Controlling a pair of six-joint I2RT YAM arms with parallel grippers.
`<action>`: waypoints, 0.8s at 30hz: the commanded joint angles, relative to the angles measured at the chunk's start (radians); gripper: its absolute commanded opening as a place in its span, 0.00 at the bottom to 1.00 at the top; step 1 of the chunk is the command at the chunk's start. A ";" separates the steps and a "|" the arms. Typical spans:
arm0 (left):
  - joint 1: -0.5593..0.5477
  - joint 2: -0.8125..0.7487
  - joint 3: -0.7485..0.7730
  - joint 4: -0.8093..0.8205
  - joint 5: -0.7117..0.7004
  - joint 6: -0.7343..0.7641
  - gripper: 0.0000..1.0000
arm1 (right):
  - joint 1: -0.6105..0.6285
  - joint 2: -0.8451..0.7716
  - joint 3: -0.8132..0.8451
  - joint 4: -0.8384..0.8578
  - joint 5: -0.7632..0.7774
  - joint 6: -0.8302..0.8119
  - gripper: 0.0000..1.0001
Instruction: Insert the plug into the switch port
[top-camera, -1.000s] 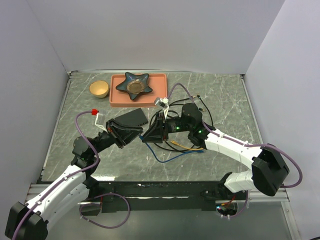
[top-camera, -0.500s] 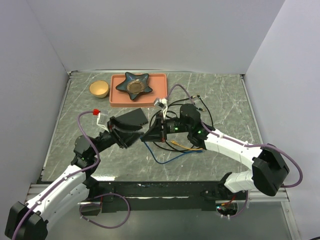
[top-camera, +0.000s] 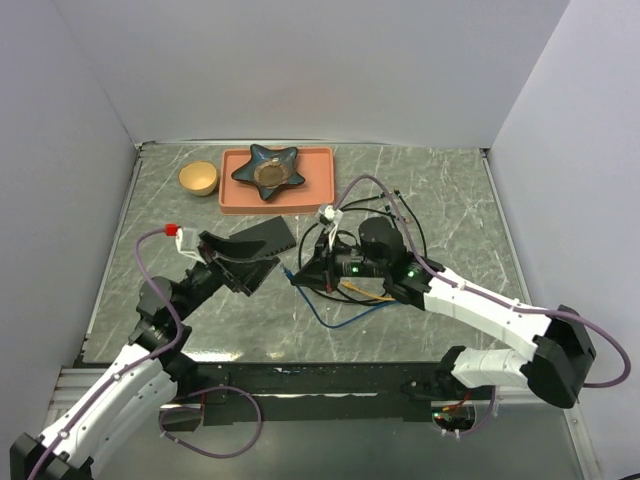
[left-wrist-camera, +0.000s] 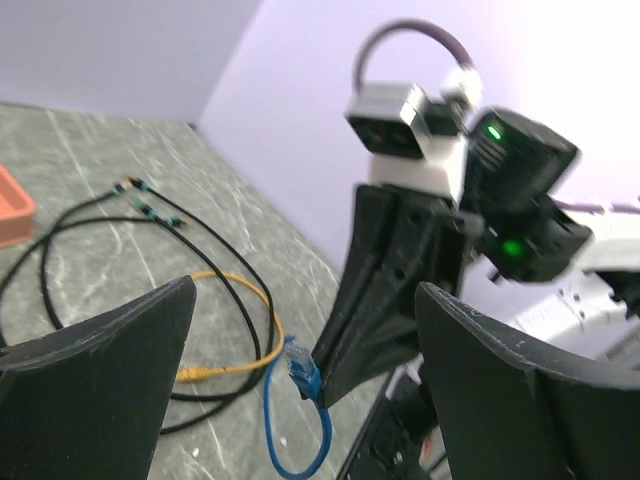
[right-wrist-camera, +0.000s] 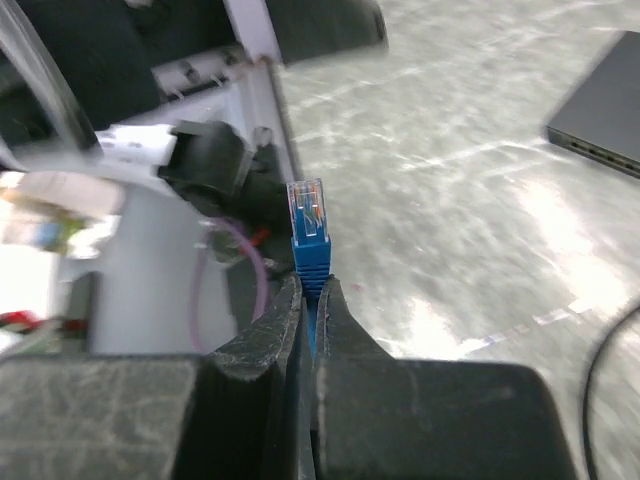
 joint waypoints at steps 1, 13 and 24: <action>-0.001 -0.071 0.016 -0.052 -0.133 0.019 0.96 | 0.105 -0.069 0.089 -0.183 0.345 -0.149 0.00; -0.002 -0.059 0.045 -0.142 -0.187 0.049 0.96 | 0.473 0.012 0.129 -0.284 1.328 -0.394 0.00; -0.002 0.062 0.203 -0.475 -0.478 0.138 0.96 | 0.518 0.063 0.167 -0.290 1.349 -0.357 0.00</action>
